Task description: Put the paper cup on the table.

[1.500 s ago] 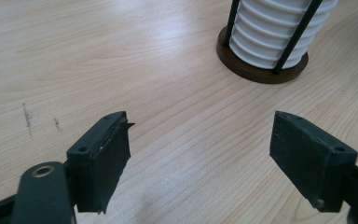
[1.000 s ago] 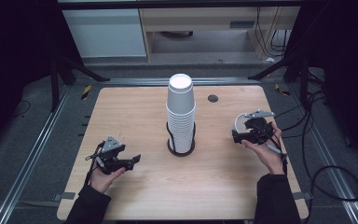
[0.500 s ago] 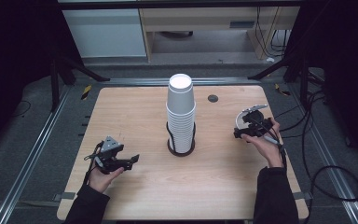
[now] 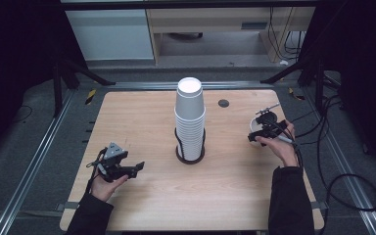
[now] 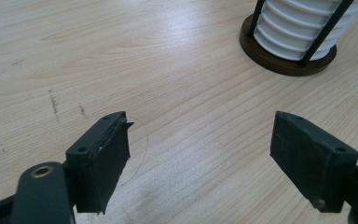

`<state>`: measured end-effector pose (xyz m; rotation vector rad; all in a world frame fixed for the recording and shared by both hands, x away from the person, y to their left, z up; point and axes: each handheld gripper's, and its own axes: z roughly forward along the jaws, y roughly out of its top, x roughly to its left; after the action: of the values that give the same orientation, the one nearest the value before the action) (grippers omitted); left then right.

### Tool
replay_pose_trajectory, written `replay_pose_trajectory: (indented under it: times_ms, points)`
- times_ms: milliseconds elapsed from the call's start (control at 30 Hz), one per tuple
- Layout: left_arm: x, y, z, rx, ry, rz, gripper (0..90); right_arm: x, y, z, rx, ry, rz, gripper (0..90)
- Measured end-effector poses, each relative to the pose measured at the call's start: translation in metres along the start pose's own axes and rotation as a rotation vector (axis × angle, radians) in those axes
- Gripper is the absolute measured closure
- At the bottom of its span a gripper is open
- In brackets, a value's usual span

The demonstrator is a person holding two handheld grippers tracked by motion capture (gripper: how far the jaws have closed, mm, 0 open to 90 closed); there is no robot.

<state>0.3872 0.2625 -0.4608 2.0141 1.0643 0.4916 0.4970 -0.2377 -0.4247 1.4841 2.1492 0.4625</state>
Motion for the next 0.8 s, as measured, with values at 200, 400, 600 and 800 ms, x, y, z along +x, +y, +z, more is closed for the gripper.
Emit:
replay_pose_trajectory:
  times_ms: [200, 400, 600, 800]
  points:
    - [0.0, 0.0, 0.001, 0.005, -0.004, 0.003, 19.0, -0.001, -0.001, 0.006, 0.027, 0.007, -0.004, 7.0]
    - [0.0, -0.001, 0.001, 0.008, -0.004, 0.004, 19.0, -0.001, -0.002, 0.011, 0.048, 0.013, -0.016, 6.7]
    - [0.001, -0.001, 0.001, 0.011, -0.001, 0.003, 18.9, 0.001, -0.002, 0.016, 0.067, 0.025, -0.035, 6.4]
    - [0.0, -0.001, 0.002, 0.013, -0.002, 0.004, 18.9, -0.001, -0.003, 0.017, 0.064, 0.042, -0.035, 5.2]
